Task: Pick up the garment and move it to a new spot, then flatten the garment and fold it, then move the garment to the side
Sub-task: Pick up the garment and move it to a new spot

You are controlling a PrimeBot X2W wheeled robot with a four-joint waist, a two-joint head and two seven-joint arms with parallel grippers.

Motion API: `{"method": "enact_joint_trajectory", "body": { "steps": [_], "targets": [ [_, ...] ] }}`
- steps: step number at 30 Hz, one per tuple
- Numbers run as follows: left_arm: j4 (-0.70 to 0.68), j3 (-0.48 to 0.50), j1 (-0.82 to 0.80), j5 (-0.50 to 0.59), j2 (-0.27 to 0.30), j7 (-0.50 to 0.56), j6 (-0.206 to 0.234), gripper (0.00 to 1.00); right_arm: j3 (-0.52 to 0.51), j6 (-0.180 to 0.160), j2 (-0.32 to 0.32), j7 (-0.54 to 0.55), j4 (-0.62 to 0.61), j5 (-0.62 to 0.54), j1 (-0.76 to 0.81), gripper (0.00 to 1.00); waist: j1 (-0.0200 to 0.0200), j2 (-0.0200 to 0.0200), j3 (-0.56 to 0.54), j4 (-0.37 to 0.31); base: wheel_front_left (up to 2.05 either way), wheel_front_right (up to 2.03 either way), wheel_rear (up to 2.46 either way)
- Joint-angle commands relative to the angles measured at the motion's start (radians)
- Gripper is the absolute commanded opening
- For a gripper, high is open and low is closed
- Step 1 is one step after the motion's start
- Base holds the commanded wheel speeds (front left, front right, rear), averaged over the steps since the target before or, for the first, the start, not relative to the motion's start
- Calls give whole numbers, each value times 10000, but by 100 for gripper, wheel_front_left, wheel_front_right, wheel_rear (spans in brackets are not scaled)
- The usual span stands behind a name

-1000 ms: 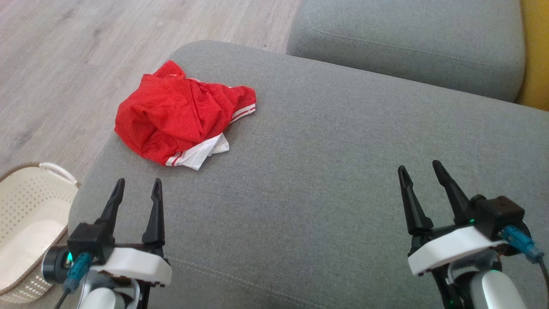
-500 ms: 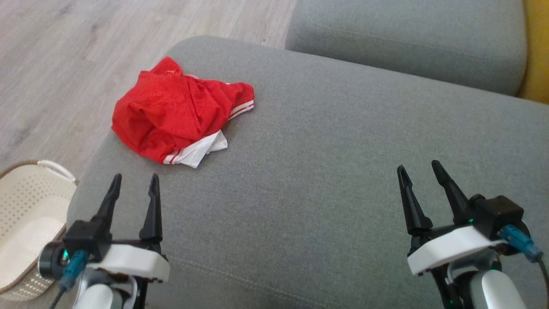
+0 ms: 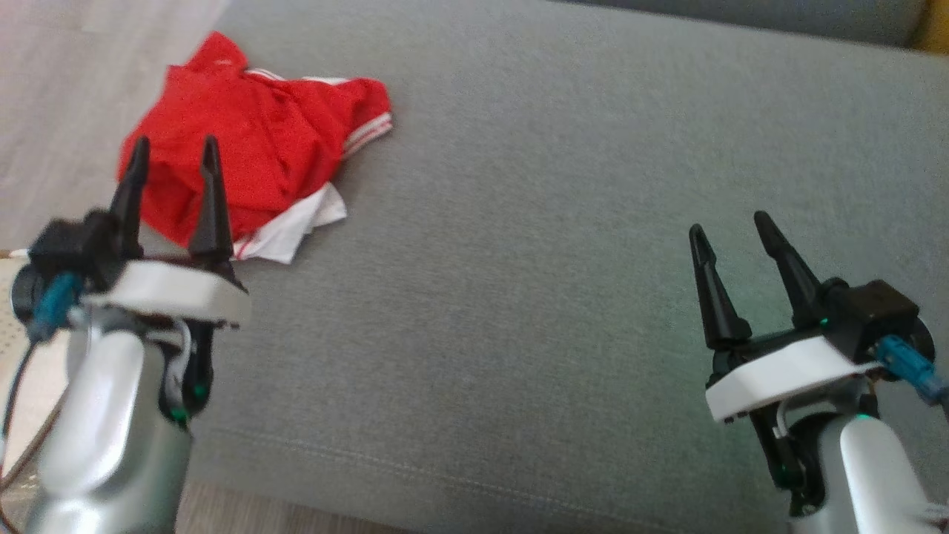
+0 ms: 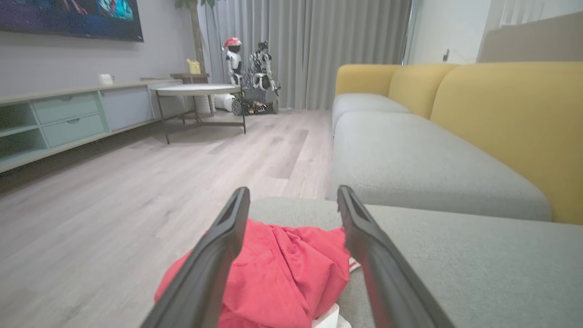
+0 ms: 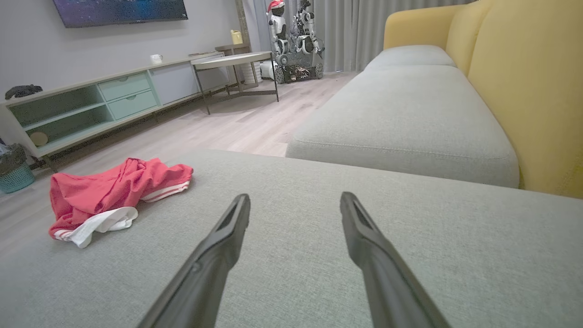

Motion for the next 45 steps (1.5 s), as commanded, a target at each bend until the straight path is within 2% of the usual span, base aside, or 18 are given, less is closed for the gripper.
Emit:
{"method": "enact_joint_trajectory", "body": {
  "steps": [1,10,17,20,22,26,28,32,33,36,41,45],
  "targets": [
    [198,504,-738,-124,290,-74,-142,100,243,-7,-37,43,-446,-66,-395,100,-3,0,525,-474,0,0,0],
    [5220,475,-3142,-851,452,462,-1512,100,348,-7,-37,175,-604,-249,-869,100,-3,0,1447,-1150,0,0,0],
    [8138,329,-4073,-1364,328,1478,-1984,100,356,-7,-37,149,-618,-200,-1050,100,-3,0,1705,-1416,0,0,0],
    [8672,289,-4287,-1494,266,1761,-2049,100,336,-7,-37,151,-618,-179,-1062,100,-3,0,1743,-1435,0,0,0],
    [9056,202,-4443,-1547,248,1886,-2096,0,329,-7,-37,143,-606,-160,-1082,100,-3,0,1757,-1451,0,0,0],
    [9397,39,-4600,-1380,403,1083,-2098,0,308,-7,-37,81,-555,-55,-1126,100,-3,0,1701,-1470,0,0,0],
    [9465,-5,-4635,-1262,464,534,-1906,0,280,-7,-37,3,-516,-9,-1124,100,-3,0,1593,-1458,0,0,0],
    [8937,48,-4531,-1036,570,-33,-1403,0,203,-7,-37,-234,-465,89,-1031,100,-3,0,1242,-1408,0,0,0],
    [7991,229,-4318,-885,641,-66,-1113,0,134,-7,-37,-318,-433,134,-961,100,-3,0,1033,-1391,0,0,0],
    [6030,690,-3450,-575,692,-73,-700,0,61,-7,-37,-412,-347,201,-835,100,-3,0,668,-1380,0,0,0],
    [2918,1238,-1524,98,615,-75,-194,0,-3,-7,-37,-594,-186,354,-565,100,-3,0,-15,-1426,0,0,0],
    [867,1265,67,476,510,-76,73,0,6,-7,-37,-652,-21,482,-293,100,-3,0,-567,-1571,0,0,0]
  ]
}}
